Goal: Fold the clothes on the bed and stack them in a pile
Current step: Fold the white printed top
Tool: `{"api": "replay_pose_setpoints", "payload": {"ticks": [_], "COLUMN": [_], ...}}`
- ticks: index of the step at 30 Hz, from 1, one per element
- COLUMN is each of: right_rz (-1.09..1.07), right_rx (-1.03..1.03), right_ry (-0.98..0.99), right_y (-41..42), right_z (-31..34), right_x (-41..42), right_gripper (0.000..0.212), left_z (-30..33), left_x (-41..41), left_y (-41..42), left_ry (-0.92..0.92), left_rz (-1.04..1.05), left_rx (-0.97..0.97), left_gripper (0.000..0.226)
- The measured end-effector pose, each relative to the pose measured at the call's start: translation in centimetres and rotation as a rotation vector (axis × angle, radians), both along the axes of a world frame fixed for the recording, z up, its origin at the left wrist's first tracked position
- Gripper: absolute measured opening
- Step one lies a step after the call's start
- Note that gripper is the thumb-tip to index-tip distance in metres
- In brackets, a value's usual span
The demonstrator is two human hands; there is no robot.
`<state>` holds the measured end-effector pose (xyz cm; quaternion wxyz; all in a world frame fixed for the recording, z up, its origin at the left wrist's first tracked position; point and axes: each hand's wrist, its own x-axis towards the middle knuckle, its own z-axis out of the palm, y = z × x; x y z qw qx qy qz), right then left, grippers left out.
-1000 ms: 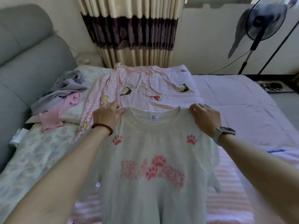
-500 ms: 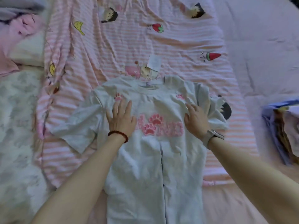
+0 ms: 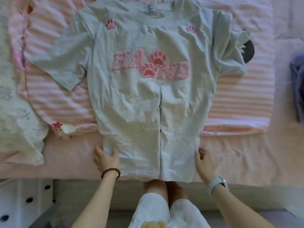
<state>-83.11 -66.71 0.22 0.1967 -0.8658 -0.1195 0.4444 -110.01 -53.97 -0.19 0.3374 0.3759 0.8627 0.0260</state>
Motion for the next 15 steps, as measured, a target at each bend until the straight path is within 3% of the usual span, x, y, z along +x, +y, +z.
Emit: {"api": "replay_pose_setpoints", "payload": {"ticks": [3, 7, 9, 12, 15], "right_rz": [0.020, 0.024, -0.002, -0.107, -0.106], "right_rx": [-0.036, -0.035, -0.015, 0.016, -0.003], "right_ry": [0.051, 0.084, 0.036, -0.153, -0.313], "right_y": [-2.7, -4.5, -5.2, -6.0, -7.2], "right_z": [-0.9, -1.4, -1.1, 0.5, 2.2], "right_x": [-1.1, -1.8, -1.7, -1.1, 0.6], "right_gripper": [0.013, 0.013, 0.017, 0.013, 0.016], "left_z": [-1.3, -1.7, -1.3, 0.6, 2.1], "left_x": [-2.5, -5.3, -6.2, -6.8, -7.9], "left_y": [-2.1, -3.6, -4.2, -4.8, -5.4], "left_ry": [-0.019, -0.151, -0.148, -0.112, 0.002], "left_rz": [0.073, 0.018, -0.041, -0.012, -0.070], "left_rx": [-0.059, -0.054, -0.013, 0.122, 0.211], "left_gripper": [0.066, 0.021, 0.028, 0.021, 0.023]}}
